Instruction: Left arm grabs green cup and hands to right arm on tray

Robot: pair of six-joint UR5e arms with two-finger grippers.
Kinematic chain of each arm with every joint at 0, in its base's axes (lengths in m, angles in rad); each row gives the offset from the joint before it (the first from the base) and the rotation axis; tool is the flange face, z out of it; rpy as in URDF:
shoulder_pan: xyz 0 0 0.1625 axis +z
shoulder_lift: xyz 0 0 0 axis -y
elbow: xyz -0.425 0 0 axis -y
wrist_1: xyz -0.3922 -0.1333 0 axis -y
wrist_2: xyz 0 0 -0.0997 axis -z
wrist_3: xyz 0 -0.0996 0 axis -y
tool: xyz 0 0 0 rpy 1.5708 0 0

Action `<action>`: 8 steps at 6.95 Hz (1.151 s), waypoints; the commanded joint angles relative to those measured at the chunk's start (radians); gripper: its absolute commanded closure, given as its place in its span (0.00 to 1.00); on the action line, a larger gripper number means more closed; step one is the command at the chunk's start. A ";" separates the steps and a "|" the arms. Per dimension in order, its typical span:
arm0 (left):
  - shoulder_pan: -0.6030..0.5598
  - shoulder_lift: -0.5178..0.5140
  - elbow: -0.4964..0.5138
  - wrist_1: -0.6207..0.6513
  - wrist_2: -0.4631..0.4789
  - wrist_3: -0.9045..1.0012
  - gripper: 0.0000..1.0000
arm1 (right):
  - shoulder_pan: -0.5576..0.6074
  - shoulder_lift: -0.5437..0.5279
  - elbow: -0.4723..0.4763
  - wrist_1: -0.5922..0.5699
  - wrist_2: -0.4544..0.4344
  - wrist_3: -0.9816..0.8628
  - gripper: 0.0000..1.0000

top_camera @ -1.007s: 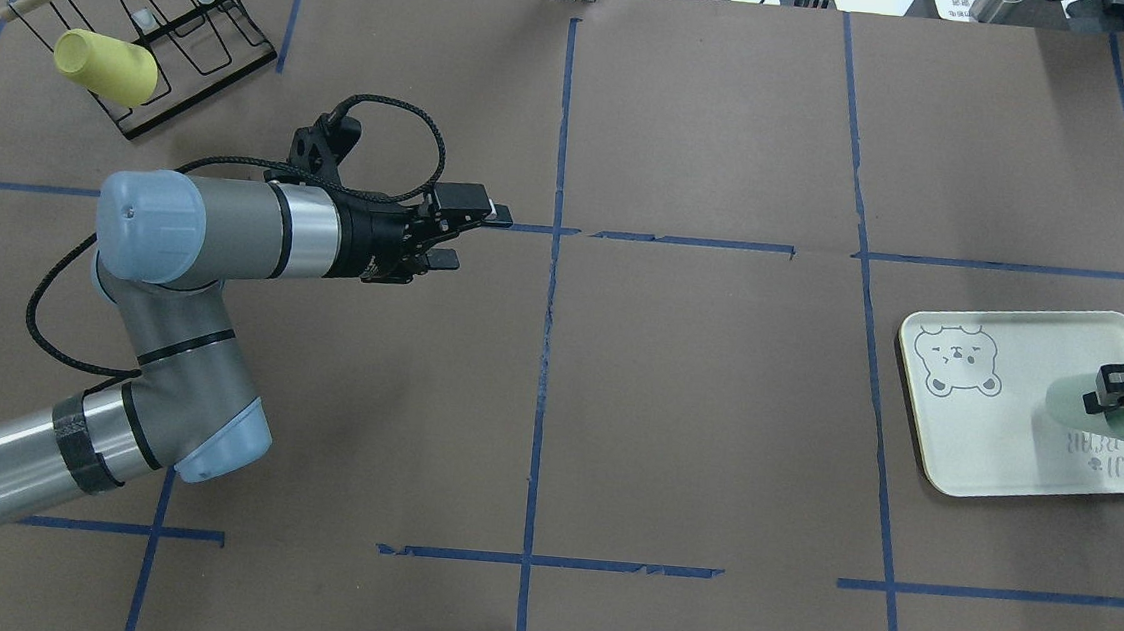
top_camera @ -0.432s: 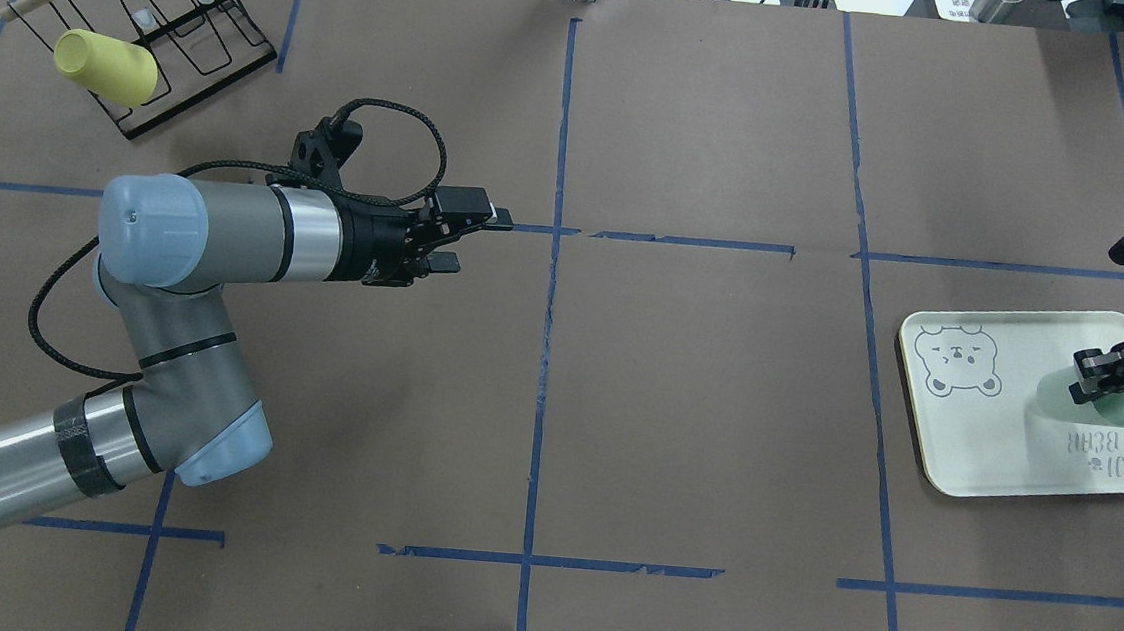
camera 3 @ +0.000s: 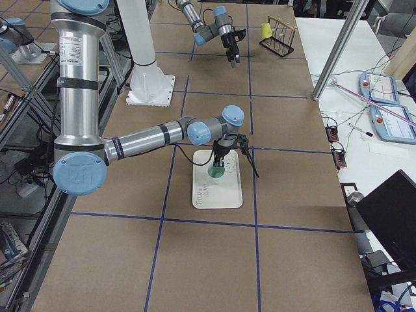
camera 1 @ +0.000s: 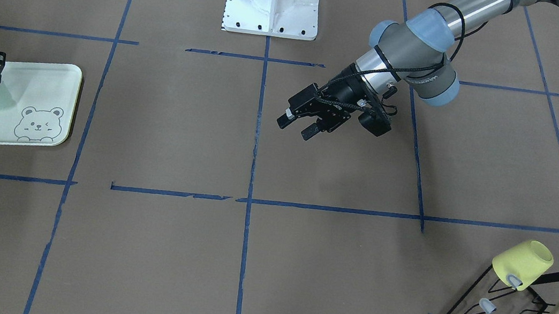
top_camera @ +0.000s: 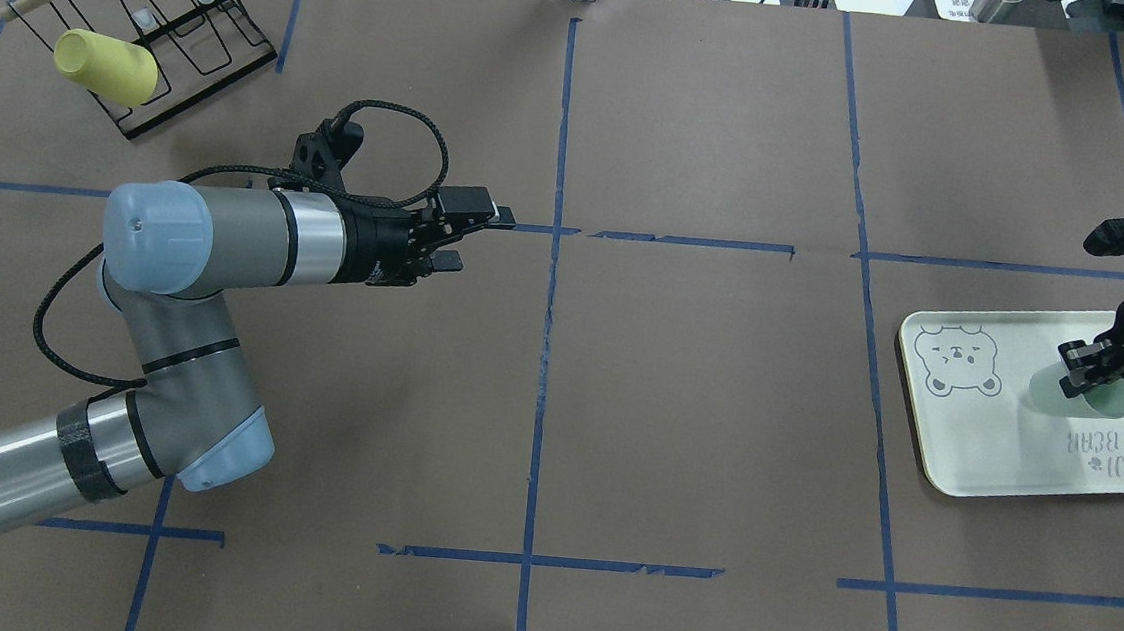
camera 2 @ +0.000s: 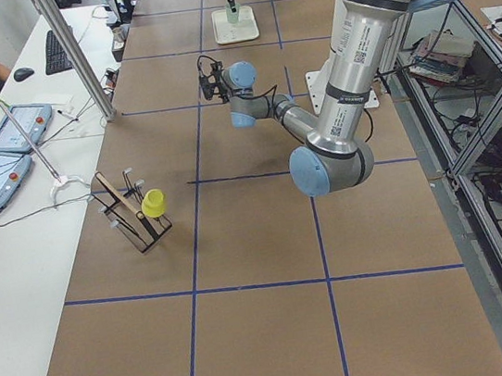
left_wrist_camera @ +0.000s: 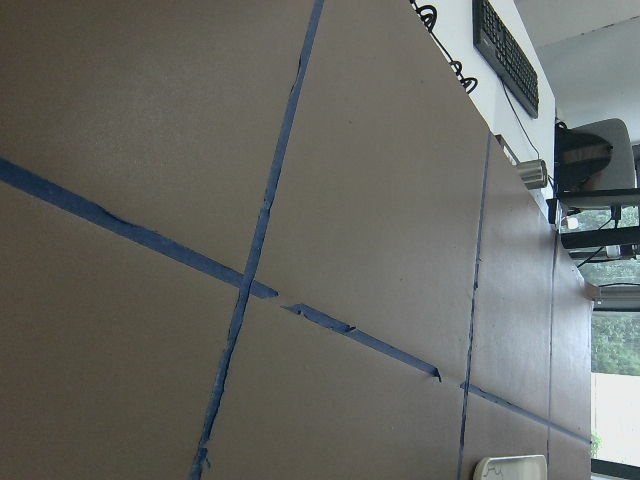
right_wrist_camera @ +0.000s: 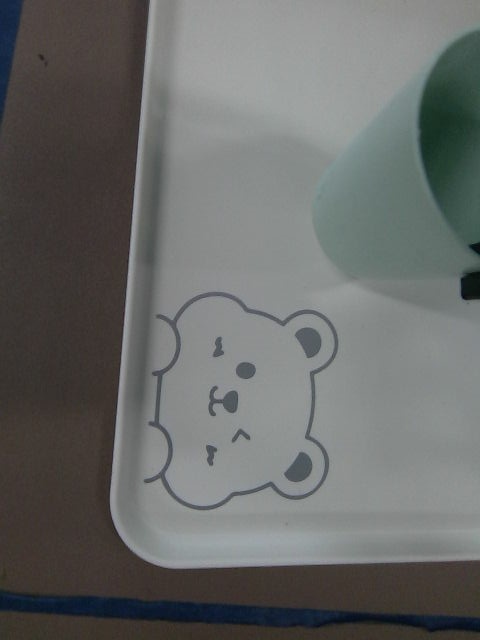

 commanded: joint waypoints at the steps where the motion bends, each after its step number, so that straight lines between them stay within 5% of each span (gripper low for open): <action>1: 0.001 0.001 0.000 0.000 0.003 0.000 0.00 | -0.022 0.002 -0.006 -0.004 -0.006 -0.006 0.91; 2: 0.001 0.001 0.000 0.001 0.003 0.000 0.00 | -0.024 0.004 -0.005 -0.005 -0.009 -0.006 0.27; 3: 0.001 -0.001 0.000 0.001 0.003 0.000 0.00 | -0.002 0.004 0.010 -0.011 -0.018 -0.006 0.00; 6: -0.008 0.025 0.005 0.027 -0.009 0.029 0.00 | 0.132 0.013 0.185 -0.203 -0.001 -0.088 0.00; 8: -0.042 0.063 -0.009 0.187 -0.078 0.286 0.00 | 0.252 0.000 0.176 -0.226 0.037 -0.219 0.00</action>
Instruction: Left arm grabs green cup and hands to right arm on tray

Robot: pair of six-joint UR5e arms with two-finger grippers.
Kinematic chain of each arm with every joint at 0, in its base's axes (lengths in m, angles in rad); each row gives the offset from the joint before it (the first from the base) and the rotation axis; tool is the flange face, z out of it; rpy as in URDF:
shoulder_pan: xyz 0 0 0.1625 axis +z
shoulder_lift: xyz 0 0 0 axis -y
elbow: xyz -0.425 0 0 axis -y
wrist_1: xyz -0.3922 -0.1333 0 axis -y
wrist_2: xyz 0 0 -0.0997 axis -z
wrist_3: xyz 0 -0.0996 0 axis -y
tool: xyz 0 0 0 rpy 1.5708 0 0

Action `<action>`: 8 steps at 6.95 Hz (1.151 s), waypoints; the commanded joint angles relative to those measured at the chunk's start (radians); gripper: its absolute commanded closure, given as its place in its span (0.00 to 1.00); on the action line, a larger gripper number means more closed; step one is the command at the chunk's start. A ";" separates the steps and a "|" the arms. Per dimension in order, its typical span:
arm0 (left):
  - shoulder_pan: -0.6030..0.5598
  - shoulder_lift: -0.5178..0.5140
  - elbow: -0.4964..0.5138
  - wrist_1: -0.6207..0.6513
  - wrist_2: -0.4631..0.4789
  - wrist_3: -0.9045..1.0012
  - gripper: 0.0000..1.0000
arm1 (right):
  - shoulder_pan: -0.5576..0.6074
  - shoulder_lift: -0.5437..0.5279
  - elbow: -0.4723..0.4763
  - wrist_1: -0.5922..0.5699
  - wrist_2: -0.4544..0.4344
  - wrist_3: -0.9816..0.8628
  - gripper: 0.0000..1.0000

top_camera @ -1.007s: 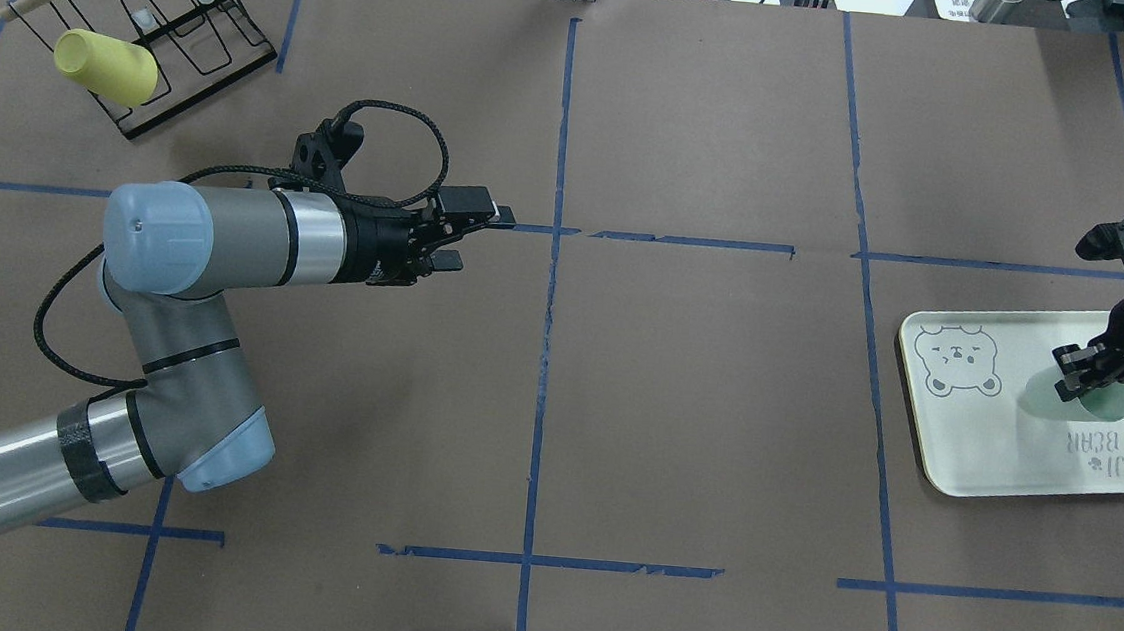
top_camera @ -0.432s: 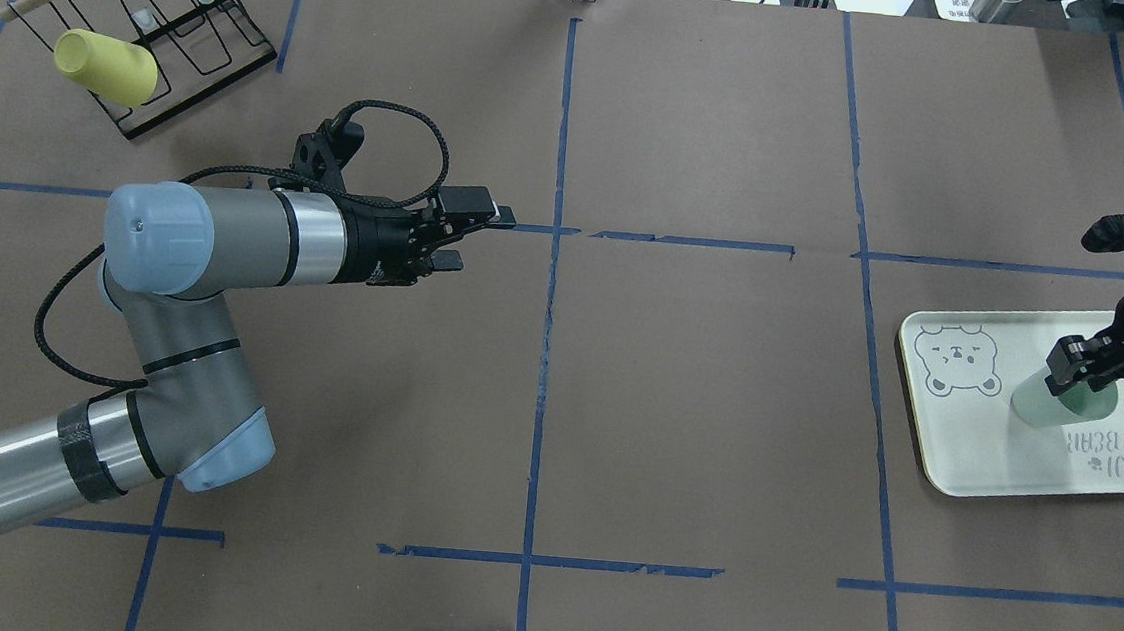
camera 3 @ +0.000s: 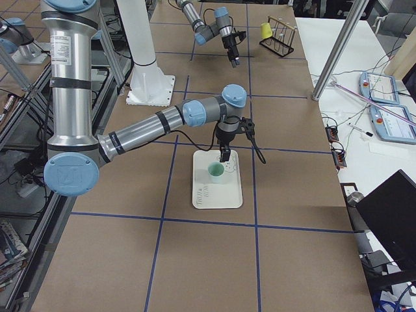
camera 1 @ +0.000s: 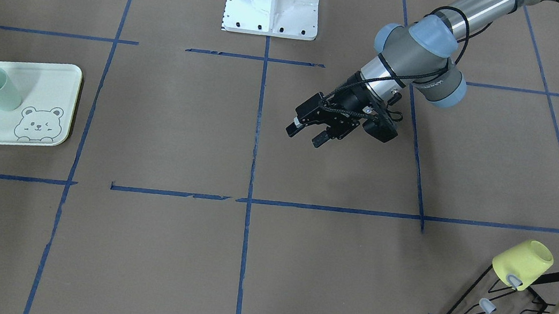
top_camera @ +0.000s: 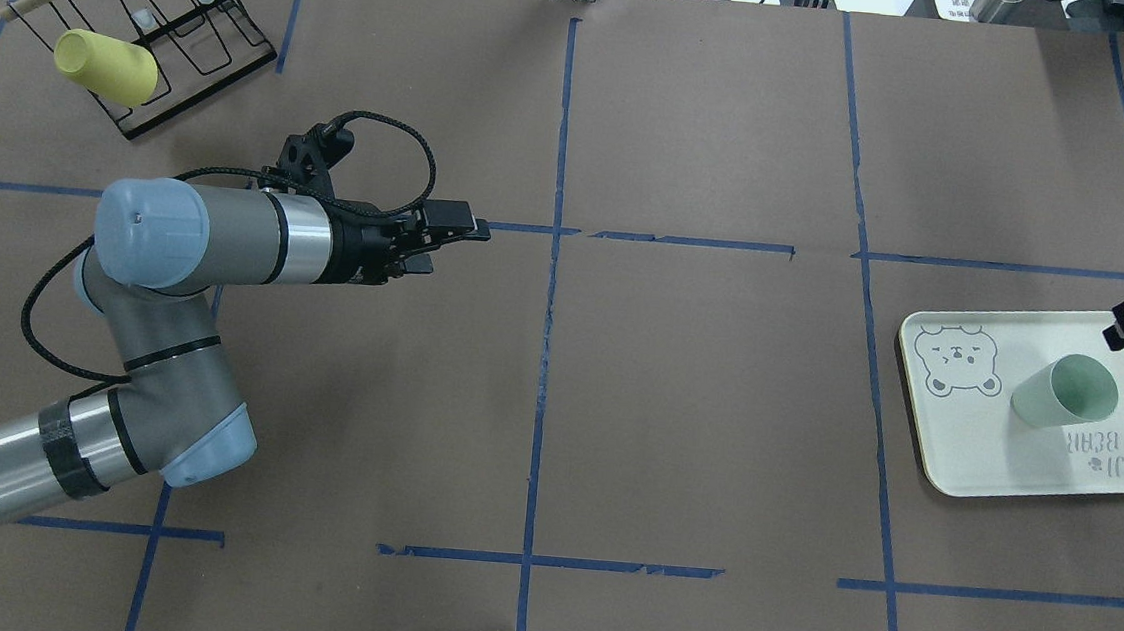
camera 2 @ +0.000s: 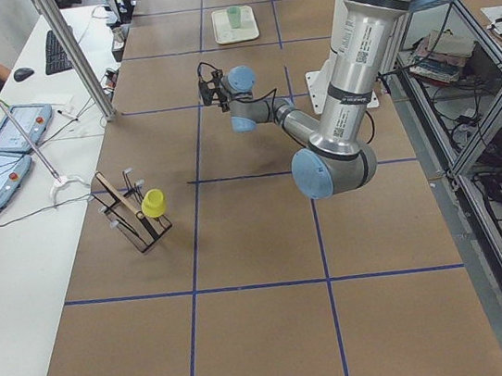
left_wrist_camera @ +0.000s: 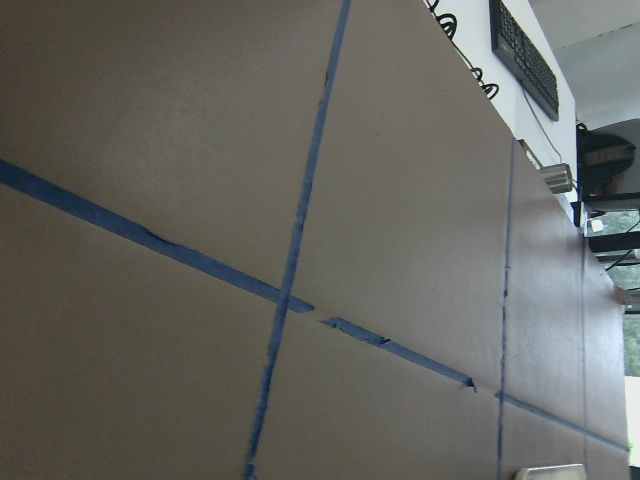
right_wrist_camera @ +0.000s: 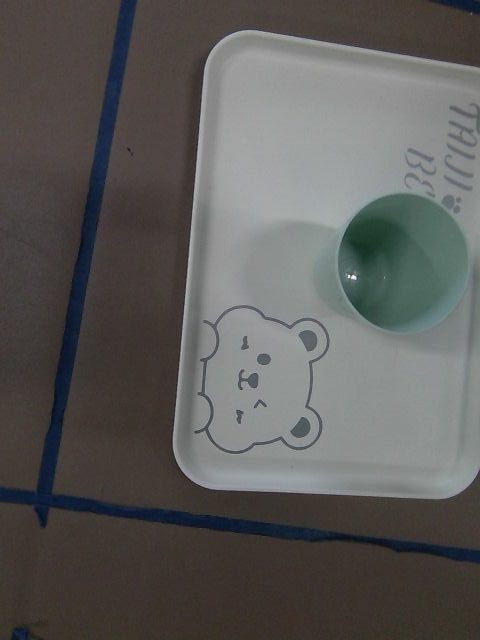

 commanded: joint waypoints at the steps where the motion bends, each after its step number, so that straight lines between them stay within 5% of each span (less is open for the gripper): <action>1: -0.118 0.077 -0.009 0.157 -0.132 0.261 0.00 | 0.095 -0.037 0.004 -0.014 0.014 -0.068 0.00; 5: -0.568 0.444 -0.015 0.173 -0.466 1.032 0.00 | 0.230 -0.142 -0.036 -0.010 0.078 -0.279 0.00; 8: -0.786 0.460 -0.024 0.591 -0.483 1.572 0.00 | 0.242 -0.147 -0.058 -0.008 0.078 -0.302 0.00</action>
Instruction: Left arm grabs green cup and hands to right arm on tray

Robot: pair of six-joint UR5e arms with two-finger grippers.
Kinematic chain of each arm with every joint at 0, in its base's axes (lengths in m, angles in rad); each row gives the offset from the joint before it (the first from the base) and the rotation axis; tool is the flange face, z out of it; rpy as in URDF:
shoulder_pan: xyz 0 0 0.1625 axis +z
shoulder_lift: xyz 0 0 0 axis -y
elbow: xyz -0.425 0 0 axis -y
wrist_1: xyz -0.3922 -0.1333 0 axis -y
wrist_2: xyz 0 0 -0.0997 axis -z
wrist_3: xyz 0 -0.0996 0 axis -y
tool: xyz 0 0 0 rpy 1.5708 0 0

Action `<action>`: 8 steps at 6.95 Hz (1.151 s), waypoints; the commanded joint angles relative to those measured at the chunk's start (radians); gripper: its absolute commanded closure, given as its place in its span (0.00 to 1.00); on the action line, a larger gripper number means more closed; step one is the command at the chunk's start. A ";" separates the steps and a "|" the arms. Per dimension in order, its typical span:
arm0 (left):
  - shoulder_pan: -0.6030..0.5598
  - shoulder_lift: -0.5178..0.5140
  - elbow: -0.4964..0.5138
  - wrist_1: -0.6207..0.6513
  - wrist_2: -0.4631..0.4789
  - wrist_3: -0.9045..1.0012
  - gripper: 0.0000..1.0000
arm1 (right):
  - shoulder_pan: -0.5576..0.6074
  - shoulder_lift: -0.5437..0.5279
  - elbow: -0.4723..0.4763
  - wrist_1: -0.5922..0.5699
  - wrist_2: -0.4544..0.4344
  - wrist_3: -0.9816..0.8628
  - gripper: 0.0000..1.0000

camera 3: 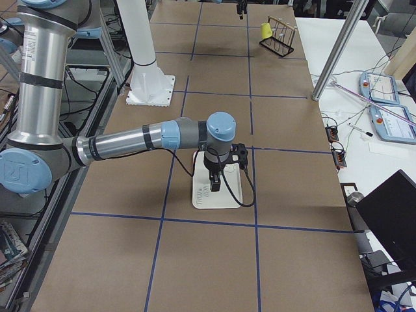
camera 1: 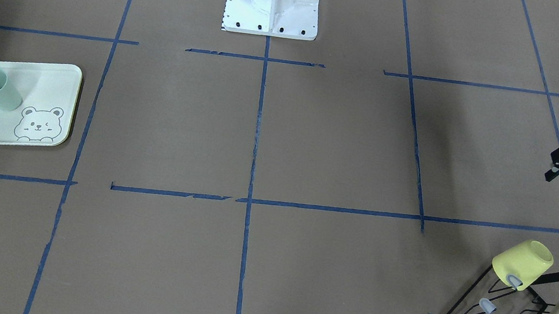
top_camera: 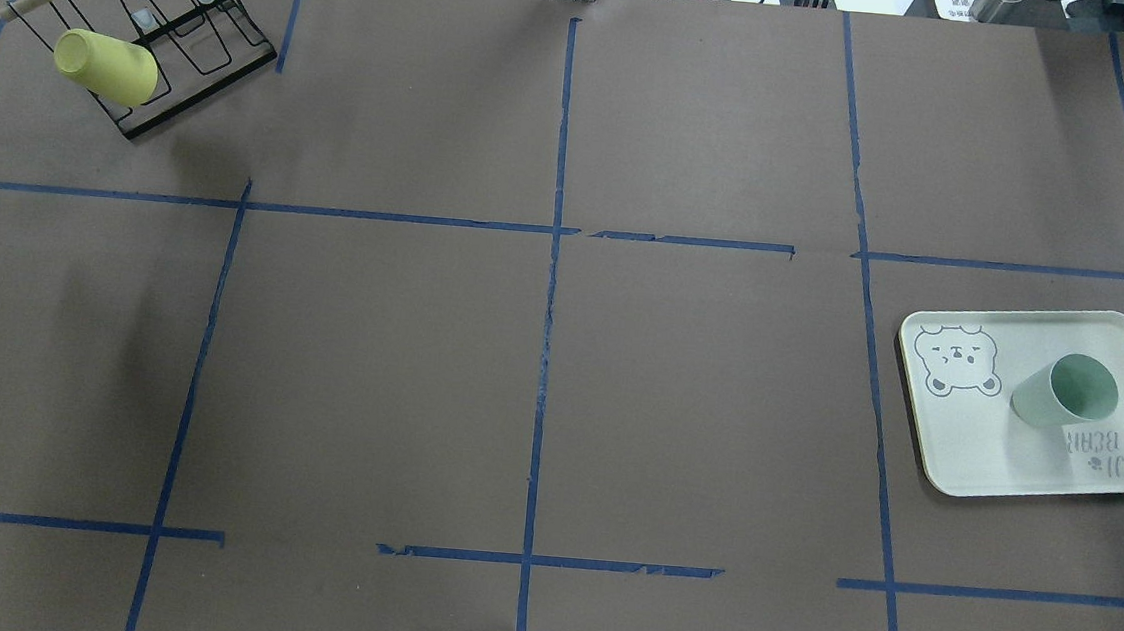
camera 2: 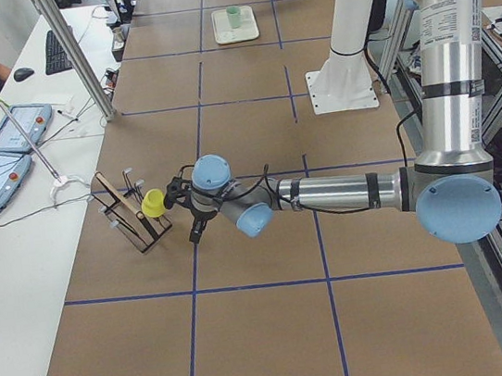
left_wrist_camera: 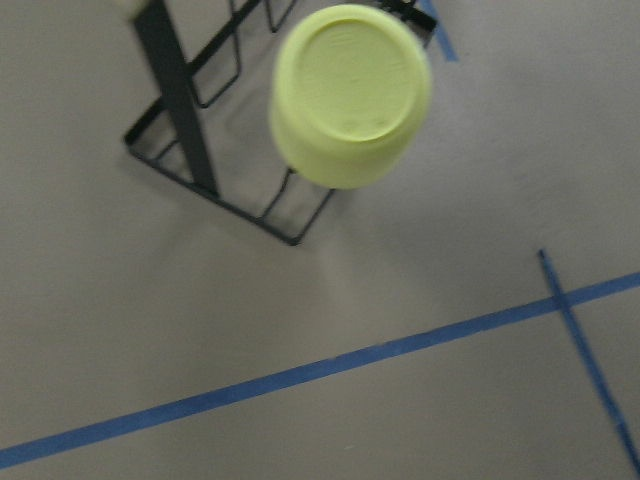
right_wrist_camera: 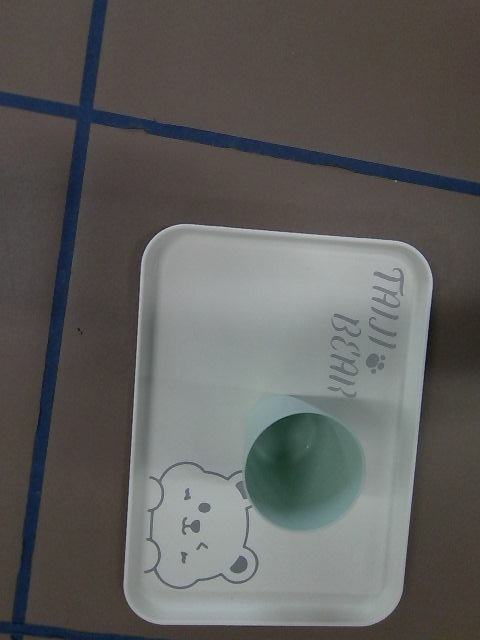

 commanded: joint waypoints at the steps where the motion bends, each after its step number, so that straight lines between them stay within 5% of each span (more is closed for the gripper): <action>1: -0.142 -0.002 -0.023 0.336 -0.017 0.297 0.00 | 0.011 -0.023 0.000 0.005 0.003 -0.007 0.00; 4: -0.259 0.011 -0.060 0.548 -0.176 0.468 0.00 | 0.020 -0.041 0.028 0.007 0.008 -0.003 0.00; 8: -0.265 0.045 -0.223 0.839 -0.161 0.466 0.00 | 0.018 -0.067 0.026 0.007 0.010 -0.003 0.00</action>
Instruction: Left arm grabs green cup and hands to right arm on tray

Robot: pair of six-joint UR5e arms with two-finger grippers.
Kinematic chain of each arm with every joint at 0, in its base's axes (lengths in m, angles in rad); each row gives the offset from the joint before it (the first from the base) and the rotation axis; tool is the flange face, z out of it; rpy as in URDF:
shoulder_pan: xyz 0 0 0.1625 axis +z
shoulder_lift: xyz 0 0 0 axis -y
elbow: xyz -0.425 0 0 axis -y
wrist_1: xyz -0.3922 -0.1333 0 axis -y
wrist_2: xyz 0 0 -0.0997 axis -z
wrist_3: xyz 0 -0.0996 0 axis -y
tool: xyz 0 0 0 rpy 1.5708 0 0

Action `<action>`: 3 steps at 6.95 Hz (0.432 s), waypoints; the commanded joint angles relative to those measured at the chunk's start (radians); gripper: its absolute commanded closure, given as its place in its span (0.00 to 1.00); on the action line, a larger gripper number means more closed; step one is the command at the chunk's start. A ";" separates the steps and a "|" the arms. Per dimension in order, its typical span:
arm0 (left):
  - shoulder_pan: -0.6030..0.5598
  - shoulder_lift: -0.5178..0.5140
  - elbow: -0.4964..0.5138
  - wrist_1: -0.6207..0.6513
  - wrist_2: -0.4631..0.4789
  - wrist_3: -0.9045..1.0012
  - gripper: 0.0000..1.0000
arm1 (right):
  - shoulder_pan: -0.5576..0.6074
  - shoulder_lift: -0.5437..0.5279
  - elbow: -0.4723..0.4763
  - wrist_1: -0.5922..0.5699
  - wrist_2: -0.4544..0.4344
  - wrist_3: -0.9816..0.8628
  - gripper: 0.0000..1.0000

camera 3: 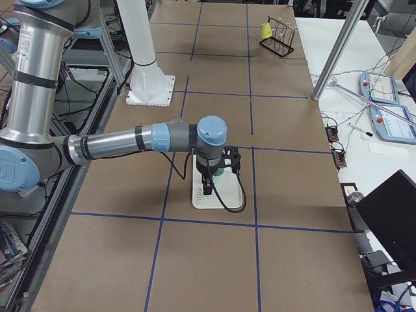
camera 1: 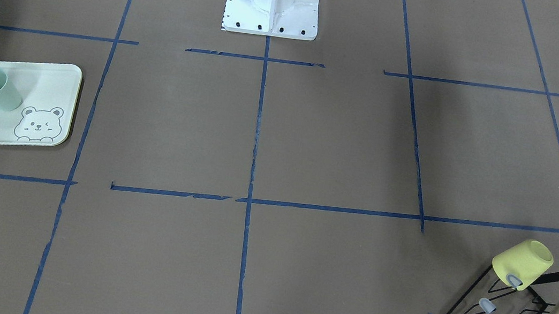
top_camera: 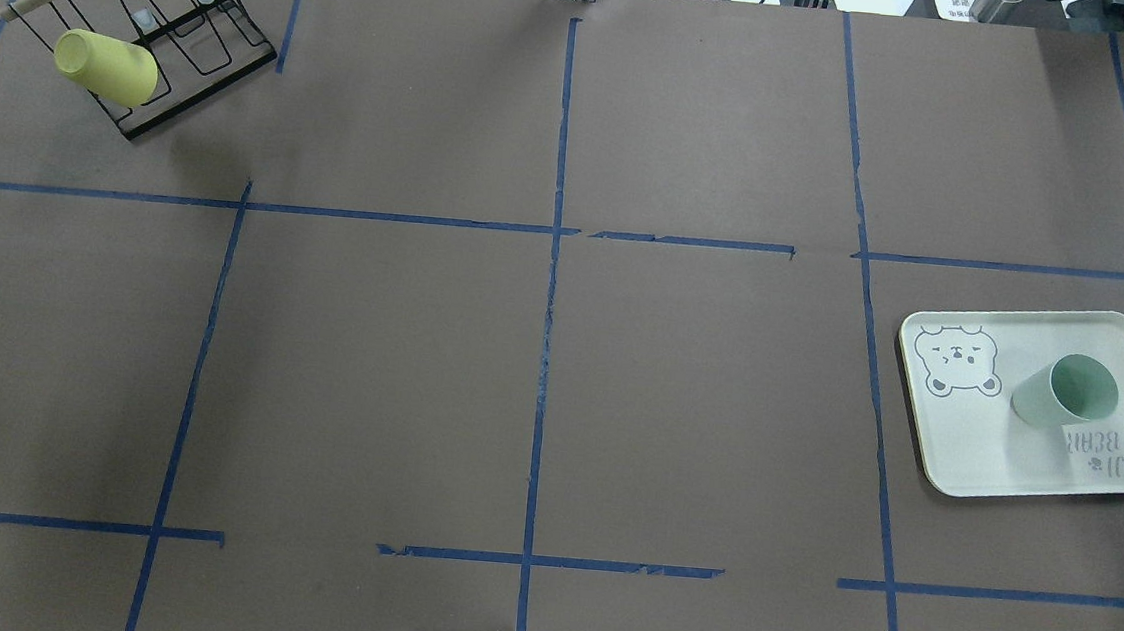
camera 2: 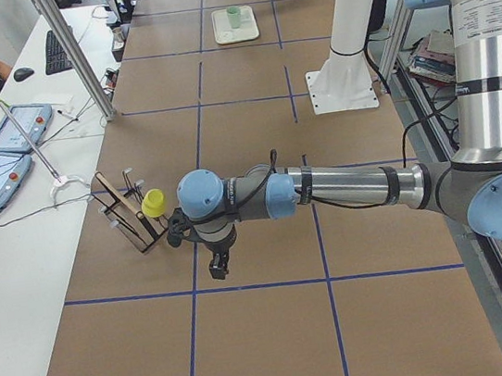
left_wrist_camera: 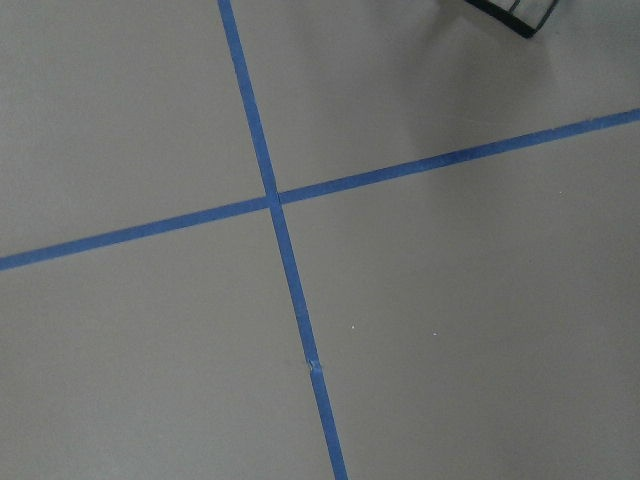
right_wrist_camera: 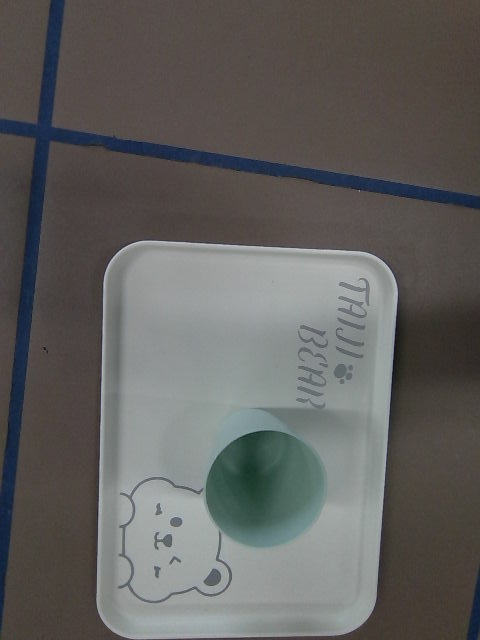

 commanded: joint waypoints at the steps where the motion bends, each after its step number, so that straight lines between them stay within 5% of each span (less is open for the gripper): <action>1: 0.000 0.005 -0.038 0.079 0.001 -0.004 0.00 | -0.001 -0.010 -0.005 0.000 0.020 0.002 0.00; 3: 0.000 0.049 -0.089 0.084 0.001 -0.004 0.00 | -0.006 -0.007 -0.006 0.003 0.015 0.002 0.00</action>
